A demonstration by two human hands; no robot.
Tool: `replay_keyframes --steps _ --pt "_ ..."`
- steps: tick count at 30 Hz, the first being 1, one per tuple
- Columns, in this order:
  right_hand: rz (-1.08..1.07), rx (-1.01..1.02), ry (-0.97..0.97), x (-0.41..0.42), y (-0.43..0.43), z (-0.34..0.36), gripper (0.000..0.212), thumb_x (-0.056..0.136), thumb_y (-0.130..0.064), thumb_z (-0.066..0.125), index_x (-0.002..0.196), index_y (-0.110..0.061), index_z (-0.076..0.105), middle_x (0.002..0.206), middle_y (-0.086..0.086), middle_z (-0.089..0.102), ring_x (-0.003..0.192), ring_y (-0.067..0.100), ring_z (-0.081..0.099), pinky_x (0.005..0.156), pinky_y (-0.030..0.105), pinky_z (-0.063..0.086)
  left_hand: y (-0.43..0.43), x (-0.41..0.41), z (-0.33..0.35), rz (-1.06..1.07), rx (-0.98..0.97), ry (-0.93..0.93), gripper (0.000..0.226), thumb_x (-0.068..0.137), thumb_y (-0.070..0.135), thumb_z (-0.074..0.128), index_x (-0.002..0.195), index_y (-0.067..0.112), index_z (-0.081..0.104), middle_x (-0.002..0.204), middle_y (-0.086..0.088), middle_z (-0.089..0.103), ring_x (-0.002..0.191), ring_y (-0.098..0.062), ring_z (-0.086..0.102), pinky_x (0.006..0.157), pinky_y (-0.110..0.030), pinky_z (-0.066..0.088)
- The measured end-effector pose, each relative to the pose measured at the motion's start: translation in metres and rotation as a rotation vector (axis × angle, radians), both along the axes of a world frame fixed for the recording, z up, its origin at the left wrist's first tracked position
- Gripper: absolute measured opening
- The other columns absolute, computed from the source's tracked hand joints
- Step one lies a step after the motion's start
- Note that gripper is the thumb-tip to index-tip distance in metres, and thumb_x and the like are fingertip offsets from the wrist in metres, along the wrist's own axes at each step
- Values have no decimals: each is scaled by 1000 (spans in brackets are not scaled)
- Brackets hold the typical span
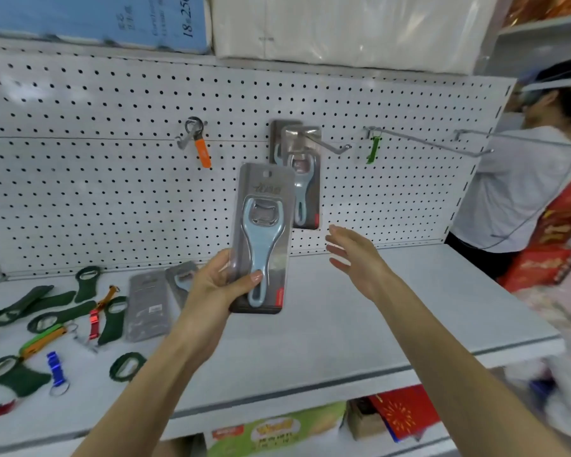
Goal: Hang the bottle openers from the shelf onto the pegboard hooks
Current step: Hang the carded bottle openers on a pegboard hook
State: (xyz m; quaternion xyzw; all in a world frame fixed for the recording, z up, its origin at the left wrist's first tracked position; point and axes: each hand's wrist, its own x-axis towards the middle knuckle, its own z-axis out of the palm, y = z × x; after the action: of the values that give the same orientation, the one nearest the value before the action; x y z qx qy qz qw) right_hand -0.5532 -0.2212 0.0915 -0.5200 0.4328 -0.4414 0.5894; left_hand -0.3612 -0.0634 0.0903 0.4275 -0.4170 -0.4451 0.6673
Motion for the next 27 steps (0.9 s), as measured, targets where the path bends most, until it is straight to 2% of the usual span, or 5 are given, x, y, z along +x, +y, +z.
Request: replay_keyframes --steps 6,9,12,21,27 --pt "269 -245 -52 -18 68 25 30 82 -45 67 105 -27 72 107 -1 72 97 16 68 81 26 52 -1 -28 5 -105 -72 6 39 70 8 68 109 14 66 105 -10 73 91 -22 70 81 -34 56" --pt "227 -406 -15 -12 88 41 11 83 -31 66 88 -30 75 91 -7 73 86 10 67 73 20 51 -2 -39 11 -114 -97 -13 41 70 10 69 111 14 65 103 -11 73 91 -25 70 83 -38 55" --pt "148 -494 4 -12 91 50 4 81 -21 71 83 -24 72 82 -6 71 80 10 66 71 25 51 -6 -46 18 -108 -106 -31 38 74 5 69 111 12 64 103 -14 73 92 -28 69 86 -42 53" --pt "90 -480 21 -27 70 55 11 82 -10 71 87 0 68 88 20 69 77 19 63 69 31 51 -20 -66 25 -41 -77 -71 34 82 -4 67 113 10 64 106 -18 71 103 -42 64 95 -60 46" --pt "148 -468 -8 -28 58 51 6 82 -8 70 86 -4 69 82 6 71 72 13 63 61 21 50 -25 -70 25 4 -58 -69 35 78 -3 71 111 7 64 106 -16 72 103 -39 65 97 -56 47"
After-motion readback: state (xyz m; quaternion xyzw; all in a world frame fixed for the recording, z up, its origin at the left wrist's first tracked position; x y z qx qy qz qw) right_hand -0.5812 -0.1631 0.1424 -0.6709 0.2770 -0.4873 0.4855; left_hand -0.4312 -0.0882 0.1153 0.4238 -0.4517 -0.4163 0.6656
